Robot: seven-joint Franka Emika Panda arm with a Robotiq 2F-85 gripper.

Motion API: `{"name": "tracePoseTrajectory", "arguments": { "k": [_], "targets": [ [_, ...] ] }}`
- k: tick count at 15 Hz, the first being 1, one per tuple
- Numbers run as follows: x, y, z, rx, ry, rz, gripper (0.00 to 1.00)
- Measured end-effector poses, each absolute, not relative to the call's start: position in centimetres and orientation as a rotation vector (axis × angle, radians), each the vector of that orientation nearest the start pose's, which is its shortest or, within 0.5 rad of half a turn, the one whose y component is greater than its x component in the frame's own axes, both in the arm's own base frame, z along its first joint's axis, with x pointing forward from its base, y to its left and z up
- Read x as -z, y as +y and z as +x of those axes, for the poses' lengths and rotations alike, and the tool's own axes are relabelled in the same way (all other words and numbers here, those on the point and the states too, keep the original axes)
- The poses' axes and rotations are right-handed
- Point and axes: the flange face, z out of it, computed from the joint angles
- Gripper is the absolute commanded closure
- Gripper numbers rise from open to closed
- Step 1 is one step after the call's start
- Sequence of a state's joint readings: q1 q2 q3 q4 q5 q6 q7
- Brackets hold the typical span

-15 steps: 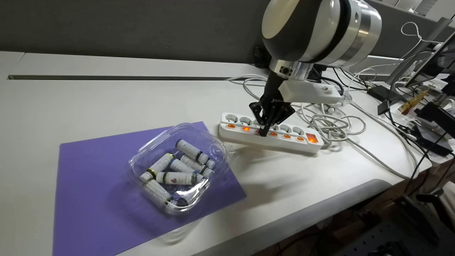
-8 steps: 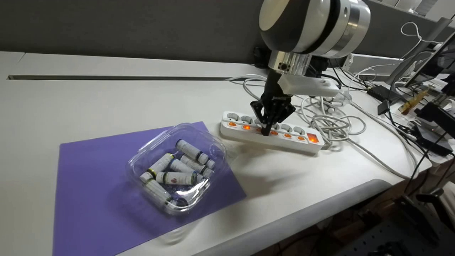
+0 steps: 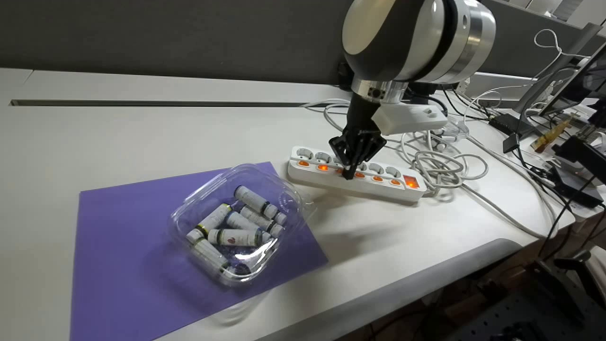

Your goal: Turn on the third switch from the left

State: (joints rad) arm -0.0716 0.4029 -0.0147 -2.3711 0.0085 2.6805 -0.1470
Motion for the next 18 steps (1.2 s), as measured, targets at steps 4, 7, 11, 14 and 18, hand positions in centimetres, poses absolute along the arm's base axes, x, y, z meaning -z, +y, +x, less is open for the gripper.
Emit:
{"name": "tracePoseTrajectory", "arguments": {
  "k": [4,7,11,14,18],
  "targets": [
    [-14.7,-3.6,48.3,-0.126,-0.129,-3.123,1.0],
    [-14.8,-3.4,48.5,-0.097,-0.144,-3.127,1.0],
    [-15.3,-2.4,48.8,-0.012,-0.185,-3.134,1.0],
    [-15.7,-2.0,48.8,0.02,-0.191,-3.132,1.0],
    [-15.9,-2.3,48.9,0.028,-0.16,-3.128,1.0]
  ]
}}
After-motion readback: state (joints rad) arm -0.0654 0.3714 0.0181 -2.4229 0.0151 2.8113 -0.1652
